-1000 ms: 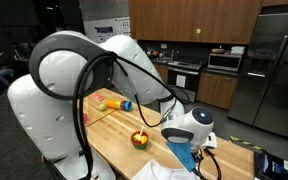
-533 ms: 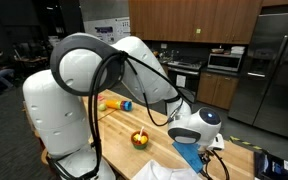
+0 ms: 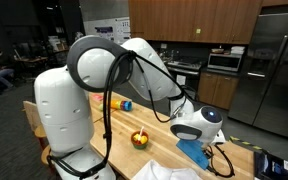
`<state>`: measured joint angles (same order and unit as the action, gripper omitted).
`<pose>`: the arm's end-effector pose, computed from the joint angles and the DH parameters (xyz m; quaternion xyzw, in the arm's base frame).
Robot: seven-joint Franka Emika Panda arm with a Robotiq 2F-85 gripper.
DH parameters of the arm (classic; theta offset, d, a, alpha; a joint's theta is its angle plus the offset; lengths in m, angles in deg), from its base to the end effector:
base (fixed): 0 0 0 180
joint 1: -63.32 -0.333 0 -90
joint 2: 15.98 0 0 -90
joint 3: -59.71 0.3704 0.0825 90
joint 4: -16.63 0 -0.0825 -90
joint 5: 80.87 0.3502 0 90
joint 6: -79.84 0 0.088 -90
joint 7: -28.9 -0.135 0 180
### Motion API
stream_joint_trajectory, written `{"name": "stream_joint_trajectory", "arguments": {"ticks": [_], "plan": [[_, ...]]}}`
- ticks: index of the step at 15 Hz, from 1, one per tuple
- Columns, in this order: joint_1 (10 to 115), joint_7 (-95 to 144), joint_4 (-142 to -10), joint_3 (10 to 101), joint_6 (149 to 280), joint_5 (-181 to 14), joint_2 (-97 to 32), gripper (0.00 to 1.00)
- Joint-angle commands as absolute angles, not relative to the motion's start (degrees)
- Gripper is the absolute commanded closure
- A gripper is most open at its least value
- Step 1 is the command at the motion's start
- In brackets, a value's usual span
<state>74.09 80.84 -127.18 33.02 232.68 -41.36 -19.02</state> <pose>0.3596 -0.2888 0.3261 -0.9709 0.1699 -0.1514 0.0745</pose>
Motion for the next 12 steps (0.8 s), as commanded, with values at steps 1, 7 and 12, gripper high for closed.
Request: {"name": "stream_joint_trajectory", "arguments": {"ticks": [1, 7, 12], "plan": [[73.3, 86.1, -125.3, 34.5, 233.2, -39.6, -20.3, 0.71], [72.2, 85.6, -124.6, 35.9, 232.9, -44.7, -23.4, 0.71], [72.4, 87.5, -124.4, 37.3, 232.9, -43.0, -26.1, 0.71]]}}
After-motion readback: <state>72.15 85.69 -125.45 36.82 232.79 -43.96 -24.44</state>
